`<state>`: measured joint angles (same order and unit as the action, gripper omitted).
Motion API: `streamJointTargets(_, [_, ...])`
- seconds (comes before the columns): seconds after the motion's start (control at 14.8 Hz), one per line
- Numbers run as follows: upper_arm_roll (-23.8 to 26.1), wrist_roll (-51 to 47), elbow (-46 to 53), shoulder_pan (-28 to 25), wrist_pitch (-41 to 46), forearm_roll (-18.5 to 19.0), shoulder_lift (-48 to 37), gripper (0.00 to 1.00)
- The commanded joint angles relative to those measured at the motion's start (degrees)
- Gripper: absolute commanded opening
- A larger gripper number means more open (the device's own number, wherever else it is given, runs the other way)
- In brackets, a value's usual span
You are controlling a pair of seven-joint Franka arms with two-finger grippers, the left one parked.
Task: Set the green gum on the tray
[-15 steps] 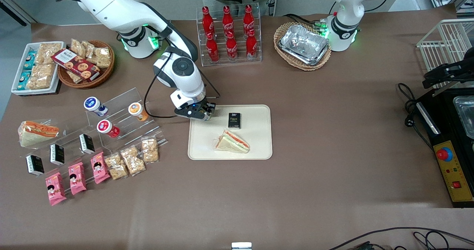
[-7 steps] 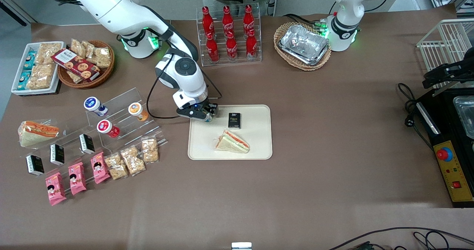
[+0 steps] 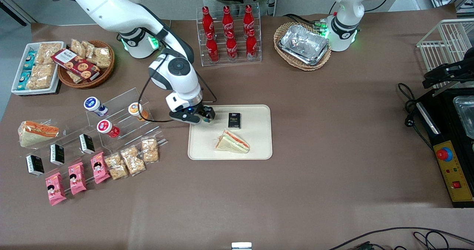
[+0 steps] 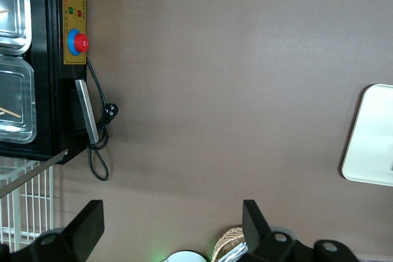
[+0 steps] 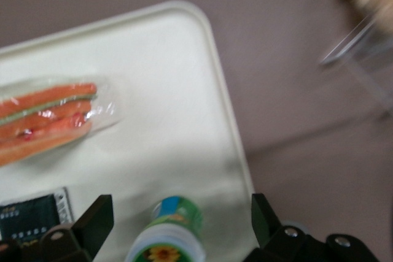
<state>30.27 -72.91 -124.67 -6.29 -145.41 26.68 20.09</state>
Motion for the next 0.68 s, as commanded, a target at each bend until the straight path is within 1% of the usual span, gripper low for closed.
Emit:
streamJointTargets(0.0, [0.58,8.19,0.48,1.02,10.13,-5.37,-9.7,1.0])
streamJointTargets(0.2, [0.31,26.08,3.2,5.92,20.66,-20.57,-17.69,1.0])
streamJointTargets(0.27, [0.23,31.54,4.69,8.2,24.09,-24.79,-19.98,1.0])
streamJointTargets(0.34, [0.14,35.25,6.53,10.4,27.78,-27.36,-21.57,1.0])
streamJointTargets(0.41, [0.14,37.2,8.64,11.9,31.12,-28.17,-22.37,1.0])
streamJointTargets(0.47, [-0.04,37.92,10.31,13.13,34.03,-28.17,-22.81,1.0])
streamJointTargets(0.61, [-2.13,42.11,13.48,14.37,39.65,-28.26,-23.69,1.0])
